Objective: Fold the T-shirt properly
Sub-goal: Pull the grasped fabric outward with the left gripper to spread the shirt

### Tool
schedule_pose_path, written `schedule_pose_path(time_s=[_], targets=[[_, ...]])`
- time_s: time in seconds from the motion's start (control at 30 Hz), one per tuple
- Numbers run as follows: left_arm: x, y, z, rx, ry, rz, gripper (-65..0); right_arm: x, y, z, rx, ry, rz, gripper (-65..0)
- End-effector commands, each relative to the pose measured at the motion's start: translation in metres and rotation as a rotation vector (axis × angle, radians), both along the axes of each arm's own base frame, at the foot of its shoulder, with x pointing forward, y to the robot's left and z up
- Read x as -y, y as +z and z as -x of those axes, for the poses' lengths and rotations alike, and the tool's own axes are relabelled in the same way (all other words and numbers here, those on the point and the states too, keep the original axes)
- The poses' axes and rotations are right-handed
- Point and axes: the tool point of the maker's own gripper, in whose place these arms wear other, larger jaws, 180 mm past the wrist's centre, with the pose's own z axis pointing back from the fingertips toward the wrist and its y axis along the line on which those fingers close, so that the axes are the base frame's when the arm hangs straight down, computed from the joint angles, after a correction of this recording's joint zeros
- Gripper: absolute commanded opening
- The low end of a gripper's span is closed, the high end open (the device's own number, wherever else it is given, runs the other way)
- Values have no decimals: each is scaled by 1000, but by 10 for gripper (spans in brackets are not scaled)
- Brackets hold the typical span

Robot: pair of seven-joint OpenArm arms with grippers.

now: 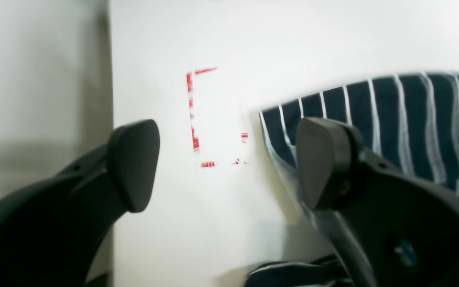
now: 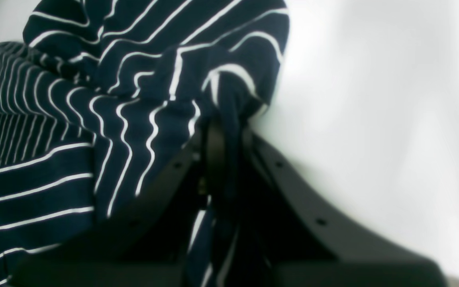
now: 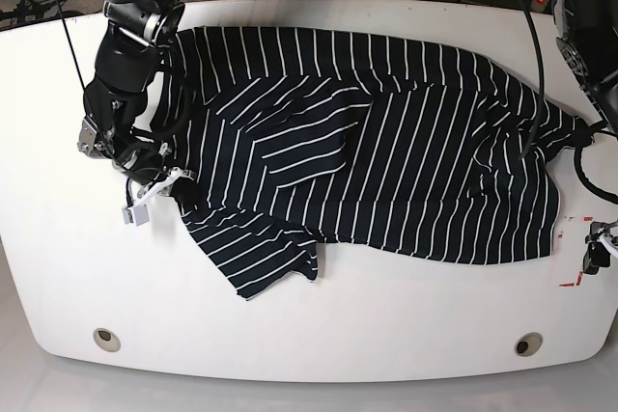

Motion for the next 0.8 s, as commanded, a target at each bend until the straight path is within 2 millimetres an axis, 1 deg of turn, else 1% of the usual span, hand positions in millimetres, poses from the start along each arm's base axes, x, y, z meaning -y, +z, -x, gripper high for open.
schedule_pose_path(time_s=[0.0,0.07,0.13,0.2,0.43,0.57,0.7,0.77], targets=[[5,30,-3,99,-36,98,-151,6,-16,15,-102,35,66,-617],[5,24,7,81,-55,149,-151,6,-16,15,-102,35,66,-617],[14,16,12,77,-81,204,-151,6,-16,15,-102,35,66,-617],[22,1,21,60,-101,260,-151,6,-16,15,-102,35,66,-617],[27,-40,40,-4,-89,276,-151,6,-16,15,-102,35,66,-617],[23,-61,51,-42,-69,252,-151,6,-17,16,-104,35,66,-617],[19,-84,54,-54,-26,368,-151,6,-17,16,-104,35,66,-617],[3,-96,61,-42,51,468,-151,6,-16,15,-102,35,66,-617]])
